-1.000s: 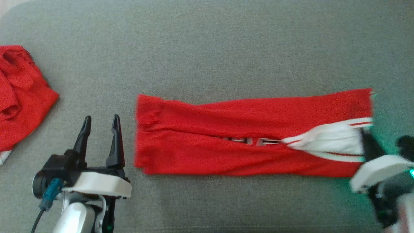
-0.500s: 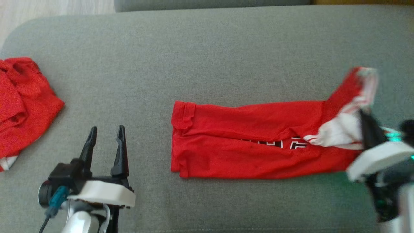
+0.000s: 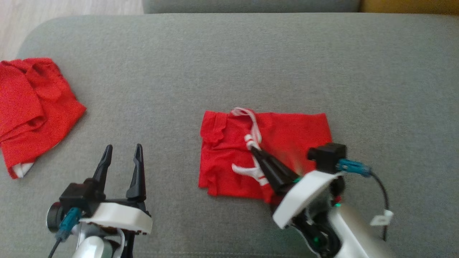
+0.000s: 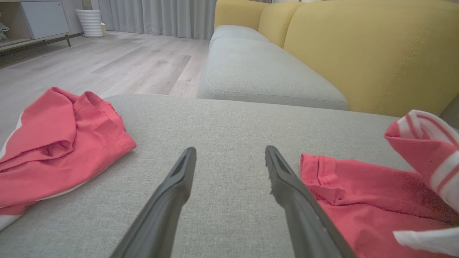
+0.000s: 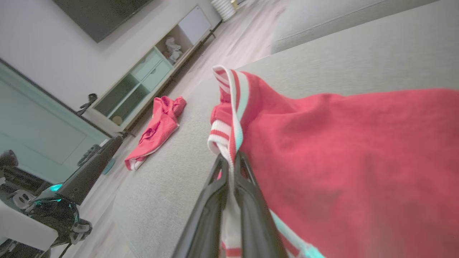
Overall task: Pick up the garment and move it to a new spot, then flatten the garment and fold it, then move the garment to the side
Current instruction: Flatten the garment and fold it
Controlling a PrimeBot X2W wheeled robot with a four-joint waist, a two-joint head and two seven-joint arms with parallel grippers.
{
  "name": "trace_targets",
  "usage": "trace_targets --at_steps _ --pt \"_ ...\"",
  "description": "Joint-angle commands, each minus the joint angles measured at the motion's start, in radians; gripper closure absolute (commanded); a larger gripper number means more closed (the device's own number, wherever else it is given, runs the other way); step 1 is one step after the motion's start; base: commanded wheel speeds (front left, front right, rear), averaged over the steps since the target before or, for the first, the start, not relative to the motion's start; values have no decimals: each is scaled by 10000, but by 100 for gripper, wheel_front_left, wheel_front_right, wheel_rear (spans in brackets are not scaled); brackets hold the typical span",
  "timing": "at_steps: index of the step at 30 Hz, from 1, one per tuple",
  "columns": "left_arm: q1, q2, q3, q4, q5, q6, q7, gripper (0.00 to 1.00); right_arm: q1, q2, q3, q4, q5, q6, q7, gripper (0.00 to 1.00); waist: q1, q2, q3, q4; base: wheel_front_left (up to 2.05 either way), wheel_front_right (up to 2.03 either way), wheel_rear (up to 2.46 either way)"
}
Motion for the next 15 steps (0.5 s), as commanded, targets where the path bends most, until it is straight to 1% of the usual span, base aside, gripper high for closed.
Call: trace_targets --at_steps 1,5,11,12,13,14,15 --pt "-465 60 257 -248 37 -20 -108 0 -836 59 701 186 311 67 -461 100 0 0 116 198 0 0 0" --pt "-611 12 154 -159 64 -86 -111 0 -1720 60 1735 1414 980 67 -1207 100 0 0 298 435 0 0 0" --pt "-883 -45 151 -7 51 -184 -116 0 -2856 61 2744 2985 1812 67 -1985 100 0 0 617 661 0 0 0" --pt "-918 -59 159 24 52 -195 -117 0 -3008 61 2865 3189 1911 67 -2120 89 0 0 654 676 0 0 0" --pt "-946 -76 169 47 55 -200 -118 0 -3143 61 2955 3334 2010 67 -2327 52 0 0 682 682 0 0 0" --pt "-966 -91 182 66 59 -200 -119 0 -3267 61 3056 3444 2082 67 -2524 0 0 0 704 679 0 0 0" --pt "-980 -106 199 78 62 -195 -120 0 -3388 61 3152 3502 2124 67 -2752 0 0 0 724 667 0 0 0"
